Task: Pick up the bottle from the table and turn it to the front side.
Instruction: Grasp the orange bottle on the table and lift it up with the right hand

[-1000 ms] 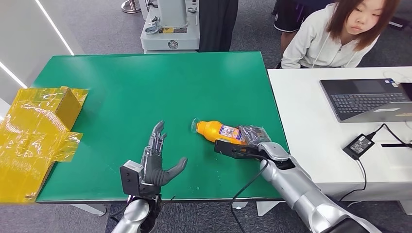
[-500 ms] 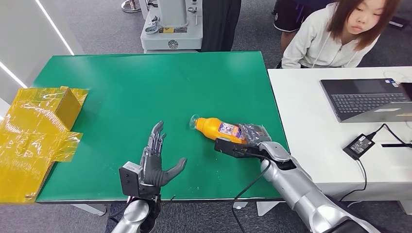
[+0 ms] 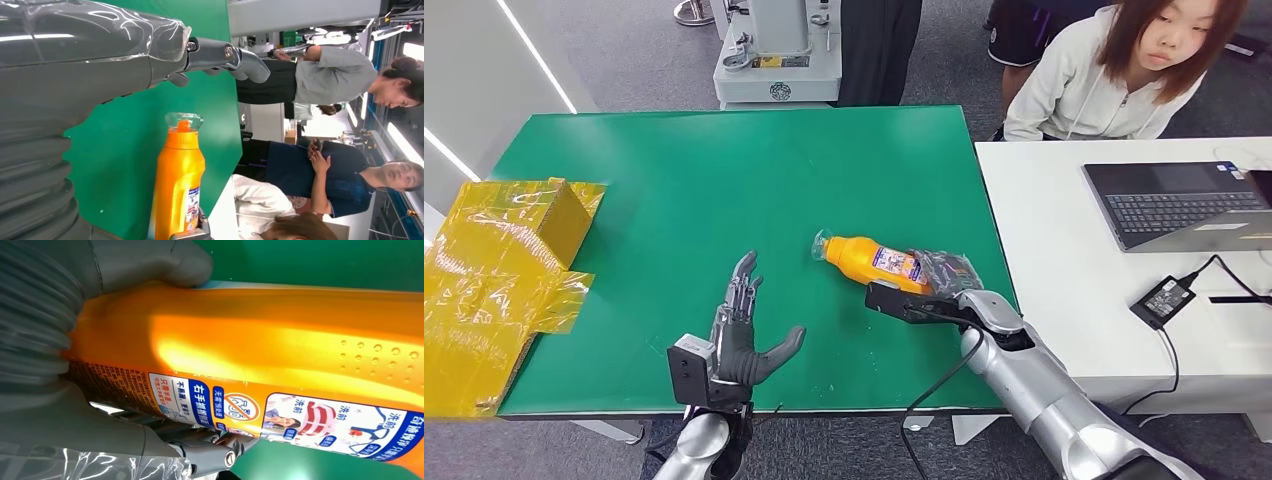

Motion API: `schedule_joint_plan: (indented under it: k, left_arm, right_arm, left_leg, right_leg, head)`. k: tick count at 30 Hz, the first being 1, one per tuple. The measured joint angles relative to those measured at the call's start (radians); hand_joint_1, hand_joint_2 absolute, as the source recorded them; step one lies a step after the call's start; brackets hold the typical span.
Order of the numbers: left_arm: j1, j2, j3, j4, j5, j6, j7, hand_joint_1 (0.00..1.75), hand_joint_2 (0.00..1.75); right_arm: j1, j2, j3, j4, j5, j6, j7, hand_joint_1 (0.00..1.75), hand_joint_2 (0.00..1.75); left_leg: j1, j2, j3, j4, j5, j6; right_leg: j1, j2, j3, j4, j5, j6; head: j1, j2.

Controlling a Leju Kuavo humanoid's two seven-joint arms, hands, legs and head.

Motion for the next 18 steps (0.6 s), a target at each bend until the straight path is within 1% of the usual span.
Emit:
schedule_joint_plan:
  k: [6, 18]
  left_arm:
    - [0.007, 0.0, 0.005, -0.005, -0.01, 0.0, 0.0, 0.0, 1.75]
    - [0.014, 0.0, 0.007, -0.013, -0.019, -0.003, 0.0, 0.0, 1.75]
  right_arm:
    - [0.002, 0.003, -0.007, -0.005, 0.009, -0.01, -0.013, 1.75, 1.75]
    - [0.021, 0.017, -0.044, -0.049, 0.014, -0.061, -0.065, 1.75, 1.75]
  left_leg:
    - [0.0, 0.0, 0.0, 0.0, 0.0, 0.0]
    - [0.0, 0.0, -0.001, 0.0, 0.0, 0.0]
  right_leg:
    - [0.0, 0.0, 0.0, 0.0, 0.0, 0.0]
    - [0.0, 0.0, -0.001, 0.0, 0.0, 0.0]
  head:
    - [0.0, 0.0]
    - [0.0, 0.0]
